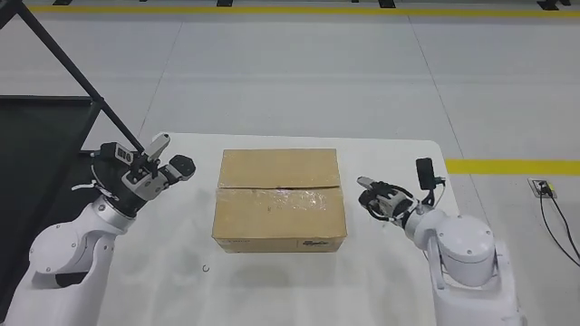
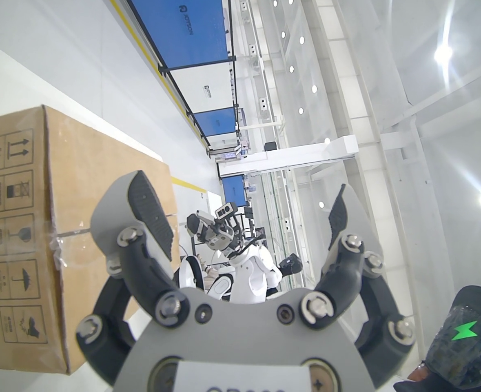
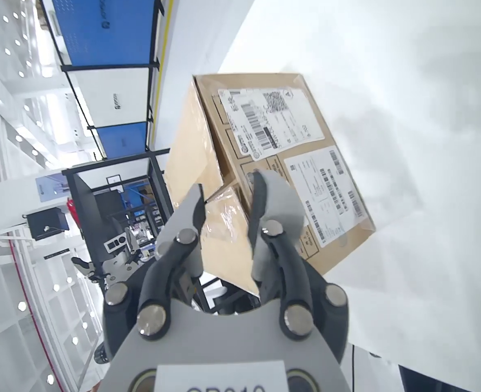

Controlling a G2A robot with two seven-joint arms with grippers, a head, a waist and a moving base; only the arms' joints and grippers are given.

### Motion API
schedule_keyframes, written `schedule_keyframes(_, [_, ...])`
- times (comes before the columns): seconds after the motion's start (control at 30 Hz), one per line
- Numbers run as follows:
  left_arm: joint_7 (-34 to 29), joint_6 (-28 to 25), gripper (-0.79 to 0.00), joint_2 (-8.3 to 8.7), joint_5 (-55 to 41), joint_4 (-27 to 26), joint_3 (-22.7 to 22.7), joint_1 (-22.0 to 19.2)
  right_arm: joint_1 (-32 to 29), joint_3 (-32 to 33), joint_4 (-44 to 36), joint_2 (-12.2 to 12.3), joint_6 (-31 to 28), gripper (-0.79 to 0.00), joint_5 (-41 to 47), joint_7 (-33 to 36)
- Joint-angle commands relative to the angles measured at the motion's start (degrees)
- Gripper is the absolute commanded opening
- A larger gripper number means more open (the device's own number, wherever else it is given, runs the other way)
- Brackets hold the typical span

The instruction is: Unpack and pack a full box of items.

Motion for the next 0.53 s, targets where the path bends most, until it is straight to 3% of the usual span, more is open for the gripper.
schedule_keyframes(0.0, [0.2,-0.2,0.000,0.01,-0.5,0.7,-0.3,-0.4,-0.3,0.2,0.0,0.0,-0.8,0.000,0.6,-0.7])
schedule_keyframes(0.07, [0.1,-0.2,0.000,0.02,-0.7,0.9,-0.4,-0.5,-0.3,0.2,0.0,0.0,-0.8,0.000,0.6,-0.7])
schedule_keyframes(0.1, [0.1,-0.3,0.000,0.02,-0.6,0.9,-0.4,-0.5,-0.4,0.2,0.0,0.0,-0.9,-0.205,0.6,-0.8])
schedule_keyframes(0.27, [0.1,-0.3,0.000,0.02,-0.7,0.9,-0.4,-0.5,-0.3,0.2,0.0,0.0,-0.8,-0.036,0.5,-0.7])
schedule_keyframes(0.5, [0.1,-0.2,-0.001,0.02,-0.7,0.9,-0.4,-0.5,-0.3,0.2,0.0,0.0,-0.8,0.000,0.5,-0.7])
